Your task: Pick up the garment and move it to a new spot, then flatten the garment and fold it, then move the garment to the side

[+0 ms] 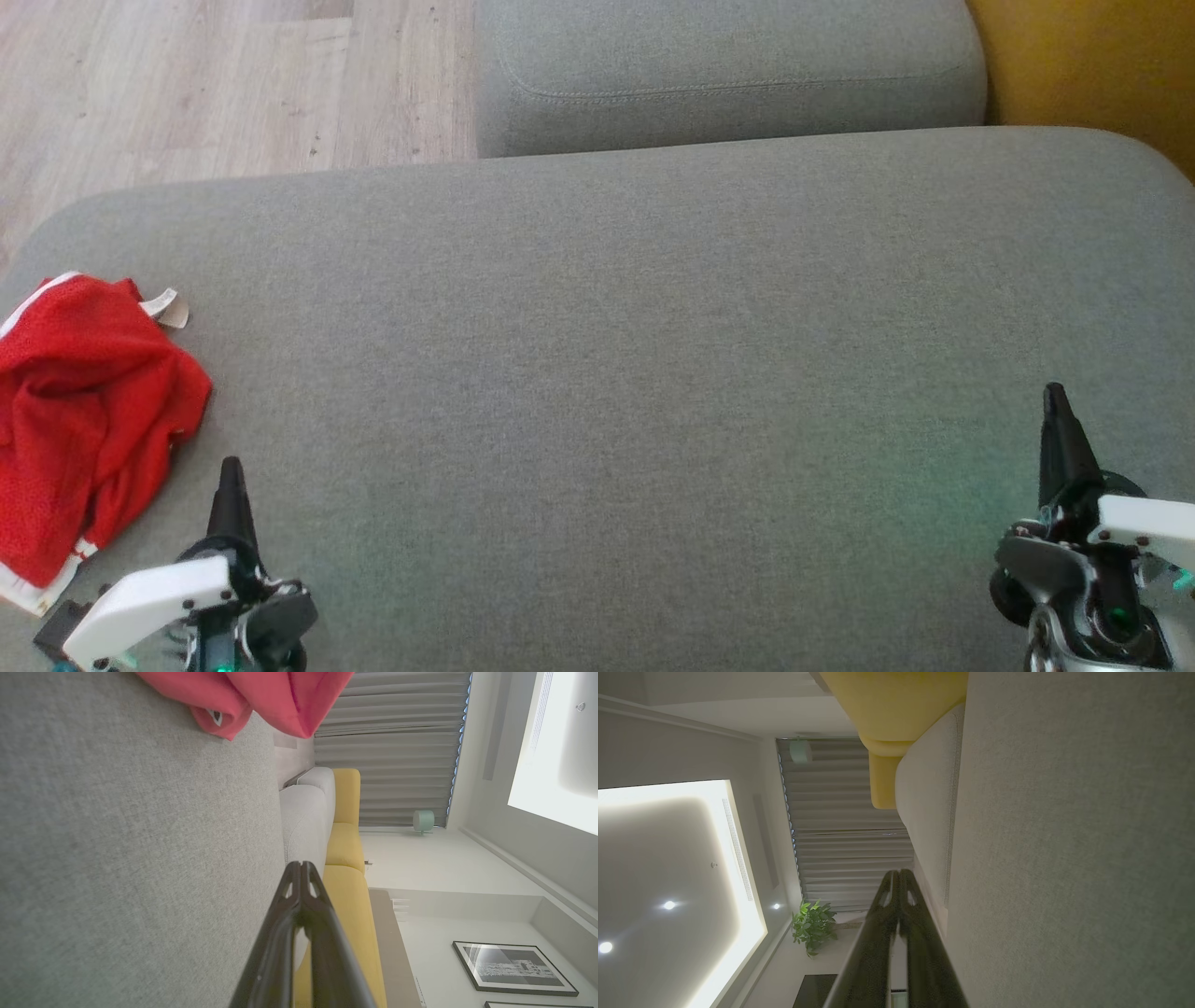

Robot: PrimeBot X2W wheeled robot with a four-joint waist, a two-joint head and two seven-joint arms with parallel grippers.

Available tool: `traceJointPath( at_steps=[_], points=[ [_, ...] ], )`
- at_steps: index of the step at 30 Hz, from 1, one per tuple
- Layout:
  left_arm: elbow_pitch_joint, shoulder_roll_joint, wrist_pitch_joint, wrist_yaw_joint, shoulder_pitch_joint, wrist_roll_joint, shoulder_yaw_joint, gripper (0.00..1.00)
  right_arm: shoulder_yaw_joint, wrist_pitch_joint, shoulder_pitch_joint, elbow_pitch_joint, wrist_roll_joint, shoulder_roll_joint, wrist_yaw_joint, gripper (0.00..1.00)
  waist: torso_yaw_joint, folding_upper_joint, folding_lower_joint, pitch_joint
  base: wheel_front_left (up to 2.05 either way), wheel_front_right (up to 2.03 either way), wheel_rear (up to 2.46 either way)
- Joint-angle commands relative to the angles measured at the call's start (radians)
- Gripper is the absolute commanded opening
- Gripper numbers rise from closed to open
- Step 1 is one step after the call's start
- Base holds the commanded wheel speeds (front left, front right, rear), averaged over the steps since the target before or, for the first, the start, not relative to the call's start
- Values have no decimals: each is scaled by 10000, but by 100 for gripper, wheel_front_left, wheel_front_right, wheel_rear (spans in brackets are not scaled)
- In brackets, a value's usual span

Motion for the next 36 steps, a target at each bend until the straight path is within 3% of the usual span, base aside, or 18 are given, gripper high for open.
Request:
traceJointPath(
  at_steps=[1,36],
  points=[
    [-376,47,29,-65,-481,-57,388,0,210,58,-365,-384,74,-45,-7,0,0,0,0,0,0,0,0],
    [-376,47,29,-65,-481,-57,388,0,210,58,-365,-384,74,-45,-7,0,0,0,0,0,0,0,0]
  ],
)
